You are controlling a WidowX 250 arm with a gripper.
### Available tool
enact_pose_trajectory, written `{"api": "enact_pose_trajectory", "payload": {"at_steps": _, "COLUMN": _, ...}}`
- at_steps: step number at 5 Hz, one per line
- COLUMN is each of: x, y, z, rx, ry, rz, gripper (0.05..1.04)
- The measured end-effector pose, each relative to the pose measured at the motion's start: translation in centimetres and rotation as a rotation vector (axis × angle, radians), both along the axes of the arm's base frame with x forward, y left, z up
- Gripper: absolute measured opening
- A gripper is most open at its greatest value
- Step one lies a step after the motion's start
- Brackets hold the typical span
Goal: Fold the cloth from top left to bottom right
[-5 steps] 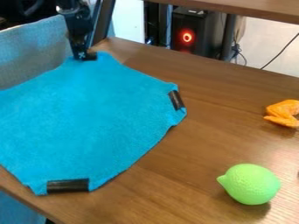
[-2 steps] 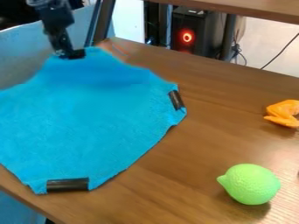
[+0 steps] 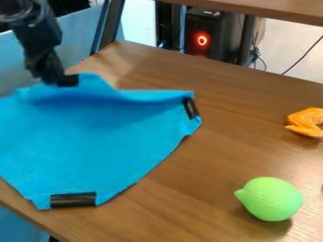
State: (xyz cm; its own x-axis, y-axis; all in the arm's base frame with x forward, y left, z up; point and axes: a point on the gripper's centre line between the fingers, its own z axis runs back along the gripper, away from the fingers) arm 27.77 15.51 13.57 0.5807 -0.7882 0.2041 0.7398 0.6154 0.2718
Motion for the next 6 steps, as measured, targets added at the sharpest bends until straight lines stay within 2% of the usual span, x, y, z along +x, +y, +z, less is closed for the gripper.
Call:
{"api": "enact_pose_trajectory", "payload": {"at_steps": 2, "x": -6.2, "y": -3.3, "z": 0.7, "rx": 0.028, "ry": 0.001, "rz": -0.037, "gripper": 0.050}}
{"api": "enact_pose_trajectory", "payload": {"at_steps": 4, "x": -8.5, "y": -4.4, "z": 0.6, "rx": 0.035, "ry": 0.036, "rz": 0.009, "gripper": 0.050}}
{"api": "enact_pose_trajectory", "payload": {"at_steps": 6, "x": -10.6, "y": -5.5, "z": -0.6, "rx": 0.063, "ry": 0.085, "rz": -0.007, "gripper": 0.072}}
